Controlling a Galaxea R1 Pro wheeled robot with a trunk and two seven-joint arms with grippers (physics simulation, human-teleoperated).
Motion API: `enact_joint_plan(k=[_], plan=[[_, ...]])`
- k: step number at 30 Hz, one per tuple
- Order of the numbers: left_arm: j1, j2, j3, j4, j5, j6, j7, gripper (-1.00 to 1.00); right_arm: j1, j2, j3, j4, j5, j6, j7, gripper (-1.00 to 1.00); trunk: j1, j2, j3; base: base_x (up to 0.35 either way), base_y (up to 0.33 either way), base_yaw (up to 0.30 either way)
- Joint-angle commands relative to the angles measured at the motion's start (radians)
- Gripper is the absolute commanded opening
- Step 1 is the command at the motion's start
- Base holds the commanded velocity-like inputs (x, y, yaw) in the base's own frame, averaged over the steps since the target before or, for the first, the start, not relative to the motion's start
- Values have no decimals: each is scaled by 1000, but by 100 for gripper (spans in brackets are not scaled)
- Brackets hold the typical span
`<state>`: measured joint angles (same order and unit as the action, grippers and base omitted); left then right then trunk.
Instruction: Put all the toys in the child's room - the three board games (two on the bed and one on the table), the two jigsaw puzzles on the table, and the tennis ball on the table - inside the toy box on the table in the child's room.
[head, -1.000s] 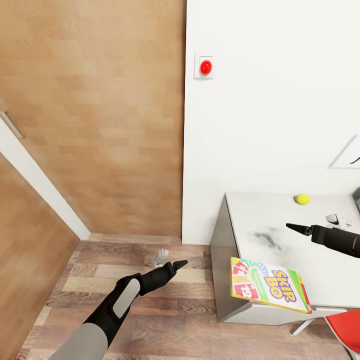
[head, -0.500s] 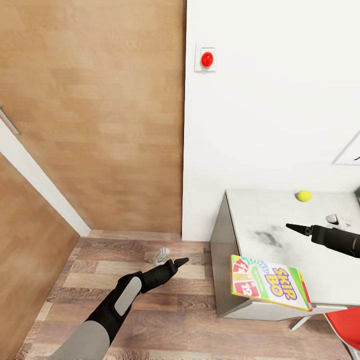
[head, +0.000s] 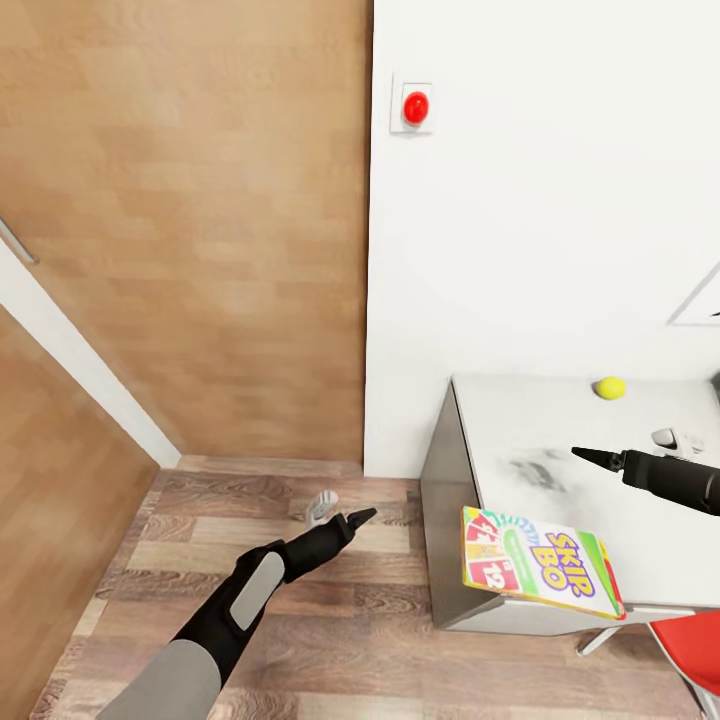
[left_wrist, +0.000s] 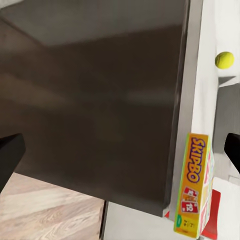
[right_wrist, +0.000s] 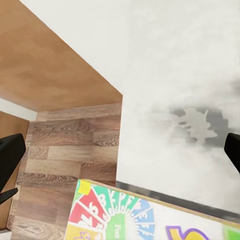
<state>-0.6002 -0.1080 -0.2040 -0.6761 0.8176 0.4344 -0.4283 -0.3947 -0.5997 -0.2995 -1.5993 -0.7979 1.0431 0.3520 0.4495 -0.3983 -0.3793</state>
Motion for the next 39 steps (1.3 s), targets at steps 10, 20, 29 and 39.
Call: enact_joint_plan(k=[10,20,29,39], plan=[[-5,1,0,35,9,4,-29,100,-1,0,-1,-1,9,4,10,100,1,-2,-3,0,0,-47],[-29,1,1,102,9,1,-78,100,-1,0,-1,-1,9,4,10,100,1,-2,-4,0,0,-211],[-41,1,0,126,9,0,-90,100,-1,0,-1,-1,9,4,10,100,1,-2,-4,0,0,-264],[-45,0,0,133,9,0,-95,100,-1,0,-2,-1,9,4,10,100,1,-2,-4,0,0,-270]])
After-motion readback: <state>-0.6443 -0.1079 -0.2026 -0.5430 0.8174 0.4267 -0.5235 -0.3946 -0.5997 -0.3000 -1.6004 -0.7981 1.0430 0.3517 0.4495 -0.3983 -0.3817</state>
